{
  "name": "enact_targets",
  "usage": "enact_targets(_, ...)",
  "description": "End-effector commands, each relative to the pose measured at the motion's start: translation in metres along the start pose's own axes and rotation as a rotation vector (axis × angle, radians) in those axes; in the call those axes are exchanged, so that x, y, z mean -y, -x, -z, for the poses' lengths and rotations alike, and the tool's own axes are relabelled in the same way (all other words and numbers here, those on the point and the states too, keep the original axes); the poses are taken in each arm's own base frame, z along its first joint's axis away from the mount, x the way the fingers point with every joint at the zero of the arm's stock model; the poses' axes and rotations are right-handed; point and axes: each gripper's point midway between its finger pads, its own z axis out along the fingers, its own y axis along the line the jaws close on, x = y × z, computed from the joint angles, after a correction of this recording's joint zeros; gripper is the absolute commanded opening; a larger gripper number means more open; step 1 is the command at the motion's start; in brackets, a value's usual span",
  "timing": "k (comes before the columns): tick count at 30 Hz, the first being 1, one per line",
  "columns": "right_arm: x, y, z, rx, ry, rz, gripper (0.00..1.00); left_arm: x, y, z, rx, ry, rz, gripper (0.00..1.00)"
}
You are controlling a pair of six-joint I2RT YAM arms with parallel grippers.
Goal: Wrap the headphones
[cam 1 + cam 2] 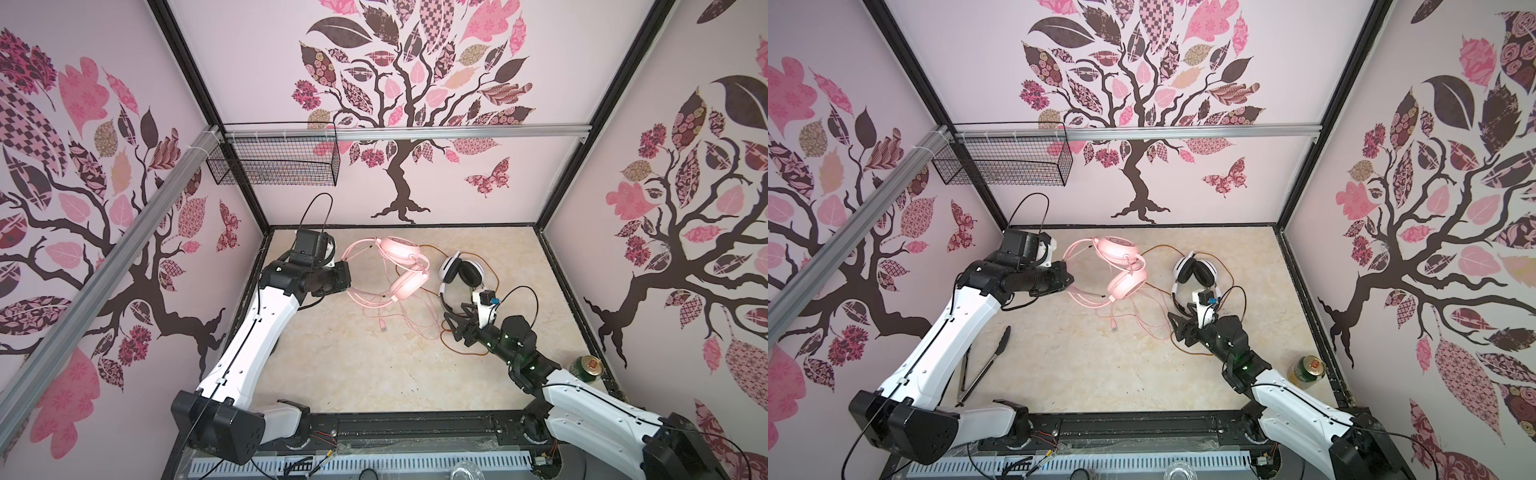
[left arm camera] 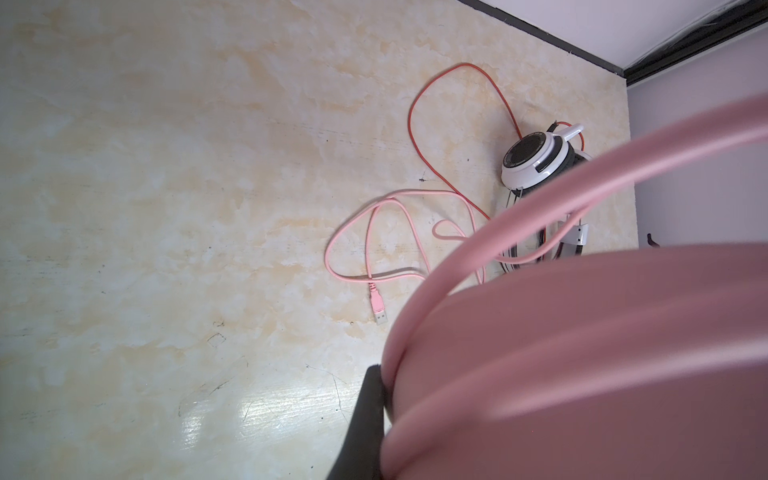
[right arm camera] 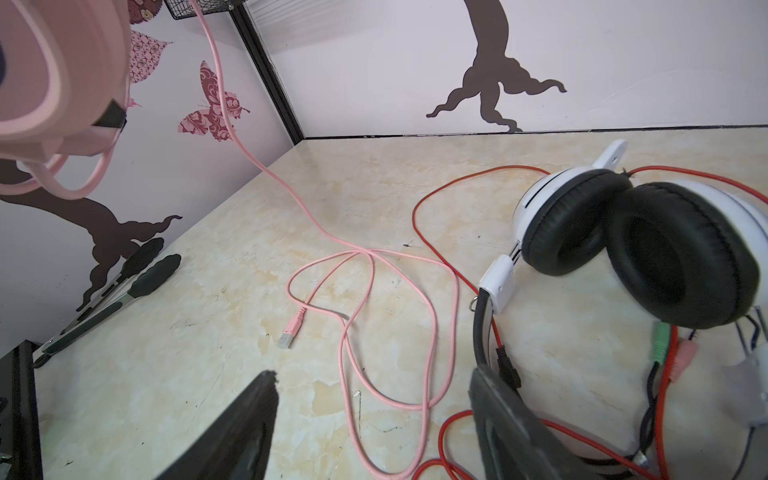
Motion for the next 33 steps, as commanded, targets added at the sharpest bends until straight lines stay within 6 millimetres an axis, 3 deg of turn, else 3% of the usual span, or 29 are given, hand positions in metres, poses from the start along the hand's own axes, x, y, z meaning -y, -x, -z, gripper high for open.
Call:
enact_targets(1,0.001,0.004,-0.001,0.009,-0.01,-0.002,0.75,0.011,0.008,0.001,0.038,-0.064,0.005,0.0)
enact_targets(9,0.0,-0.015,-0.011,-0.054,0.021,-0.002,0.74,0.021,0.003,0.005,0.046,-0.048,-0.029,0.0)
enact_targets(15,-0.012,-0.034,-0.026,-0.153,0.103,0.011,0.69,0.044,0.001,0.026,0.049,-0.066,-0.064,0.0)
enact_targets(18,-0.014,-0.032,-0.031,-0.153,0.117,0.018,0.68,0.049,0.003,0.039,0.056,-0.074,-0.069,0.0)
enact_targets(20,-0.027,-0.027,-0.037,-0.141,0.183,0.046,0.72,0.05,0.003,0.047,0.059,-0.079,-0.074,0.0)
enact_targets(23,-0.038,-0.024,-0.057,-0.148,0.248,0.038,0.75,0.054,0.004,0.057,0.067,-0.093,-0.081,0.0)
enact_targets(28,-0.034,-0.017,-0.096,-0.081,0.254,0.072,0.74,0.061,0.006,0.069,0.076,-0.123,-0.088,0.0)
enact_targets(33,-0.033,-0.026,-0.138,-0.104,0.278,0.162,0.74,0.065,0.006,0.074,0.075,-0.142,-0.09,0.0)
